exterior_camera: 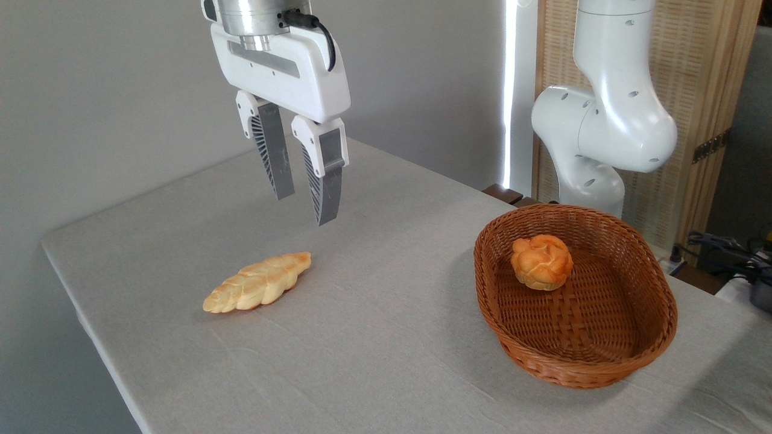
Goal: Put bread into the basket
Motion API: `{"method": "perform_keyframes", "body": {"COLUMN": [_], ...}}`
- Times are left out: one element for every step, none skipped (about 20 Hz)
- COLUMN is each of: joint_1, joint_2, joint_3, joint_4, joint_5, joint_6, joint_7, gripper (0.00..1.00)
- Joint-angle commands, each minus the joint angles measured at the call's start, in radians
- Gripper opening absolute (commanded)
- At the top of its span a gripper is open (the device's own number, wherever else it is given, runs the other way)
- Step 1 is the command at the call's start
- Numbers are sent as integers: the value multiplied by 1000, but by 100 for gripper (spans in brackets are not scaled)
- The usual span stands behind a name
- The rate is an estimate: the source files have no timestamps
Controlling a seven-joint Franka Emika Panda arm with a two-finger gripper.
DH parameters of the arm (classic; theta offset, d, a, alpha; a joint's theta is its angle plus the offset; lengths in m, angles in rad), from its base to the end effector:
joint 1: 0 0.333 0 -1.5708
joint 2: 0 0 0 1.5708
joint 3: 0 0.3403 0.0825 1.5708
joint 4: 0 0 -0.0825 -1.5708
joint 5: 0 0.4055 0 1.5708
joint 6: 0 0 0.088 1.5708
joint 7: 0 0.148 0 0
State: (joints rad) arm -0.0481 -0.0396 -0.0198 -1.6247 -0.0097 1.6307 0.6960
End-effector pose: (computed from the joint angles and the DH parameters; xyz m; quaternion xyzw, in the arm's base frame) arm 0.5688 -0.0403 0.6092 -0.9278 0.3725 -0.0231 0.0028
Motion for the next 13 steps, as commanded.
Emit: {"method": "perform_keyframes", "body": {"joint_1": [8,8,8,8,8,8,8,8,8,8,8,8,8], "joint_2": [-5,-5,-5,-6,-6,-8,-10,-10,-10,-8,-10,-8,-10], "joint_3": [-11,-11,-11,-11,-11,-9,-8,-8,-8,-8,-8,-8,-8], "joint_4": [-3,-3,-3,-3,-3,-1,-1,-1,-1,-1,-1,-1,-1], "joint_5": [36,36,36,34,33,28,27,25,25,25,25,25,25], "joint_6": [-15,-17,-22,-29,-29,-29,-29,-29,-29,-29,-29,-29,-29], "joint_7": [-21,-24,-24,-24,-24,-24,-24,-24,-24,-24,-24,-23,-24], "gripper": [100,100,100,100,100,100,100,100,100,100,100,100,100]}}
